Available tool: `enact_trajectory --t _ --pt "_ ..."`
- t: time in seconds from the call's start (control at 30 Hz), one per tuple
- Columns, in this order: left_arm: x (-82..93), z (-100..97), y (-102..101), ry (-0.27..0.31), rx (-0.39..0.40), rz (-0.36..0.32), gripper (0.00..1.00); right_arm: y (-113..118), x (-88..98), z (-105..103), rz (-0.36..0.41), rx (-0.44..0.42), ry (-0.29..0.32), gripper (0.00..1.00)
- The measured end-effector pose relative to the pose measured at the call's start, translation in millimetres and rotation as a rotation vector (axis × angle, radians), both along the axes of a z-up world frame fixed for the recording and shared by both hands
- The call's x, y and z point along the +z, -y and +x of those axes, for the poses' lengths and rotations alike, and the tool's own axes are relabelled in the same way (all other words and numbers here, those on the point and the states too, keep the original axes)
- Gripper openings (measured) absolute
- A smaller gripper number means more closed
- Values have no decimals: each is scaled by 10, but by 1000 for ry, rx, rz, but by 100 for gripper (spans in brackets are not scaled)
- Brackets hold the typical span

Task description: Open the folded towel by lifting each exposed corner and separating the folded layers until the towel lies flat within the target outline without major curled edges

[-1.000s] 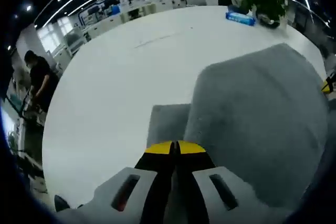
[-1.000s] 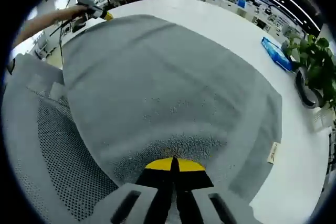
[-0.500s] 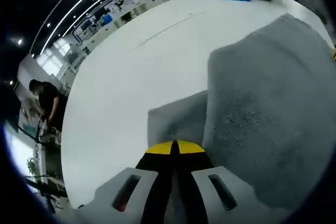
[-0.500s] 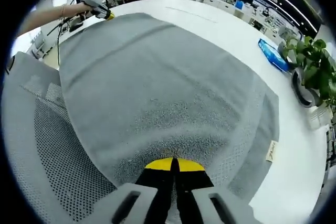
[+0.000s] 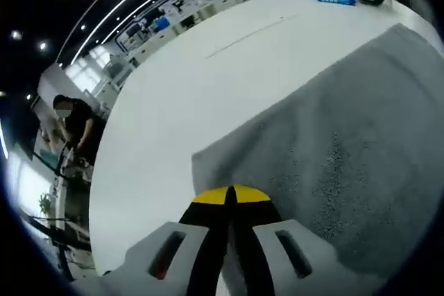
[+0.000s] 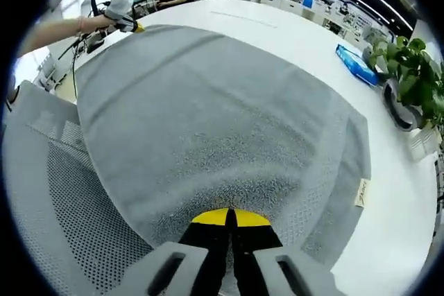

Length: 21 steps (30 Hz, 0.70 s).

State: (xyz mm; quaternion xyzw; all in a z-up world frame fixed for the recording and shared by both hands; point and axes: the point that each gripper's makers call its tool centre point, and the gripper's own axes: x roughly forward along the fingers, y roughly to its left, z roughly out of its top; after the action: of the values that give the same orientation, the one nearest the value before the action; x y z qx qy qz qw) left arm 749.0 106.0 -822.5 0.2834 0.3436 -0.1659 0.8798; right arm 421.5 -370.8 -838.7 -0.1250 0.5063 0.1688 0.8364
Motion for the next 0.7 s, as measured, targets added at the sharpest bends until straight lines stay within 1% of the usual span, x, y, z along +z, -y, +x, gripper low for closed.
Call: enact_trajectory --t 0.1,0.17,0.3,0.33,0.37,0.43,0.47,0.5,0.53,0.57,0.6,0.63,0.67,0.7 --pt "3 18 -43 13 -1 33 1 -5 -3 -3 -3 2 1 0" --pt "3 32 -62 22 8 38 1 -8 -1 -5 -9 9 3 0" --pt "8 37 -78 15 54 -2 1 -13 -1 6 -13 13 7 0" --pt "7 36 -79 15 71 -23 1 -13 -1 6 -12 13 7 0" --pt "10 6 -88 2 116 -63 1 -13 0 4 -10 10 8 0" --pt "24 -31 -114 -13 224 -169 5 -12 0 4 -11 11 7 0" --pt "46 -100 -91 -30 245 -223 9 -12 0 3 -11 12 7 0" --pt "80 -146 -61 -29 240 -247 12 -9 0 8 -10 14 7 0" --pt "138 -198 -12 -11 219 -269 16 -7 1 8 -7 15 7 0" --pt "238 -269 48 28 193 -296 22 -5 2 18 5 15 10 0" --pt "315 -334 103 57 169 -318 26 -6 2 25 22 6 10 0" --pt "406 -473 230 80 108 -353 28 -8 2 26 48 -13 4 0" --pt "436 -603 302 75 89 -377 31 -16 3 29 75 -35 1 0" --pt "443 -787 399 48 67 -406 34 -29 8 43 116 -64 0 0"
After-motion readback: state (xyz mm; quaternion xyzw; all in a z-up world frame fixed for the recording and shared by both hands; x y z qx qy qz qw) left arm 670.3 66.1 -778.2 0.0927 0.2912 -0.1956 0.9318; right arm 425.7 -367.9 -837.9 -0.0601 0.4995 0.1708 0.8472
